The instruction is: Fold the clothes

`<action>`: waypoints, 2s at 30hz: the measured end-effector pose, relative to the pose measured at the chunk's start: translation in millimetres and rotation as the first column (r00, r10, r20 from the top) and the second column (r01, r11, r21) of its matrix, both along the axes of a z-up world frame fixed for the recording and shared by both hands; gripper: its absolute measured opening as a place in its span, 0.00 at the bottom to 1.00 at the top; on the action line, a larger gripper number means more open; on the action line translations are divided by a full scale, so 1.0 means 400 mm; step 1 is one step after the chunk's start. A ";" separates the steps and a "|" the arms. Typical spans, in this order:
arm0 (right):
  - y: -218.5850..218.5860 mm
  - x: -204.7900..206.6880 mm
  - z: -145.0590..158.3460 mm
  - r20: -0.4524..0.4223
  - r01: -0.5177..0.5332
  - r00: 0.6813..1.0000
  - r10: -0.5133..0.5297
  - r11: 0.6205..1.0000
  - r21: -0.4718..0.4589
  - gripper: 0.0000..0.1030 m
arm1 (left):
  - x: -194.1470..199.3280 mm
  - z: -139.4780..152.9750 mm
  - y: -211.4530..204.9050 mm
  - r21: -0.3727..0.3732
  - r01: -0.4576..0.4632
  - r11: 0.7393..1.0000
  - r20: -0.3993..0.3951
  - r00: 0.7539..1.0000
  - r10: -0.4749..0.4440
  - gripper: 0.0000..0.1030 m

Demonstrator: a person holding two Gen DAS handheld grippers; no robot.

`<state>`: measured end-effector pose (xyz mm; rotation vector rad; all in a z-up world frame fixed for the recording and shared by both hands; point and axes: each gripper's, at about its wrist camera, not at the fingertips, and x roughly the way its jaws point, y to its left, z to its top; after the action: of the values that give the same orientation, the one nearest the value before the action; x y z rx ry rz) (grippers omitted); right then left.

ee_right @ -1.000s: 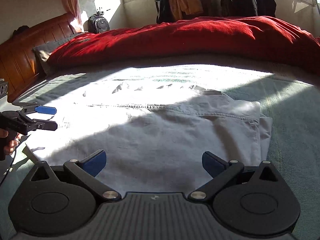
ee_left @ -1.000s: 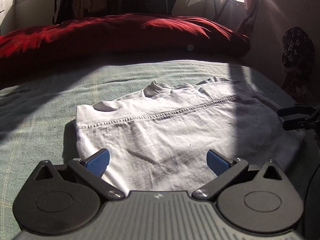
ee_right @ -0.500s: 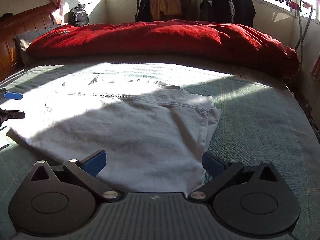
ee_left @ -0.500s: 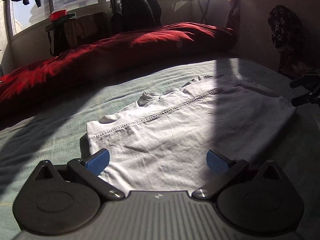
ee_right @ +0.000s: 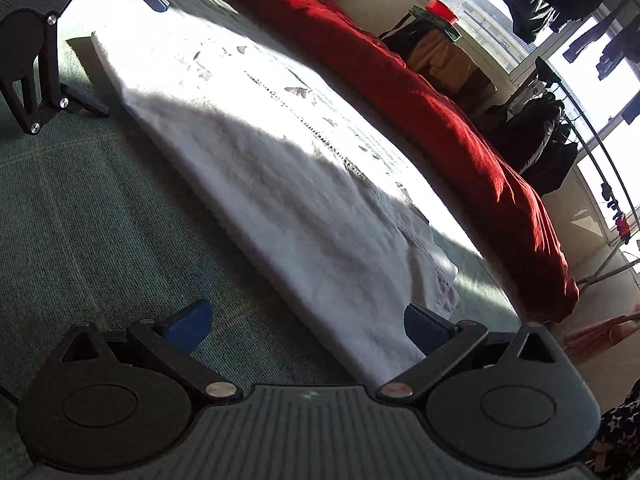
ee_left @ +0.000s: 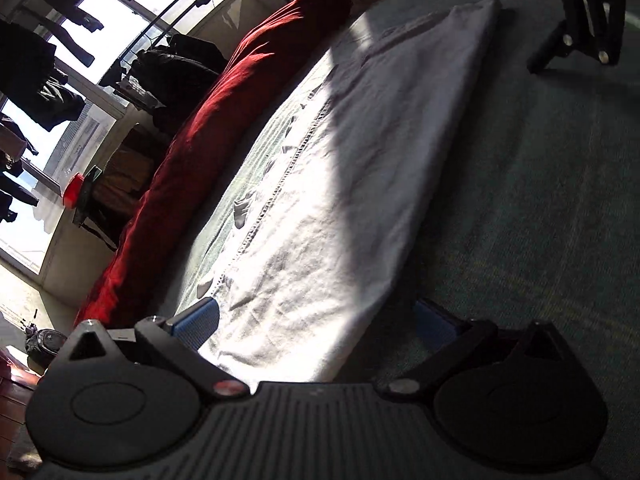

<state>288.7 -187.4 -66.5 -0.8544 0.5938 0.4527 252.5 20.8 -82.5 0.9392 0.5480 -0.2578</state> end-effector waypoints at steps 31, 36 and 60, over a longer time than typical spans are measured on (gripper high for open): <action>-0.030 0.148 -0.055 0.195 0.039 0.981 -0.019 0.995 -0.097 1.00 | 0.155 -0.044 -0.020 0.218 -0.018 0.976 0.198 0.980 -0.027 1.00; 0.066 0.155 -0.063 0.245 -0.044 0.967 0.070 0.993 -0.110 1.00 | 0.201 -0.043 -0.083 0.204 0.021 0.979 0.192 0.979 -0.061 1.00; -0.009 0.167 -0.080 0.257 -0.045 0.962 0.089 0.984 -0.172 0.82 | 0.197 -0.065 0.003 0.170 0.018 0.985 0.132 0.990 -0.041 0.68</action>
<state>355.7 -190.9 -98.5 -1.0765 0.3592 0.3468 331.2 21.8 -108.4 1.1208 0.4358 -0.1748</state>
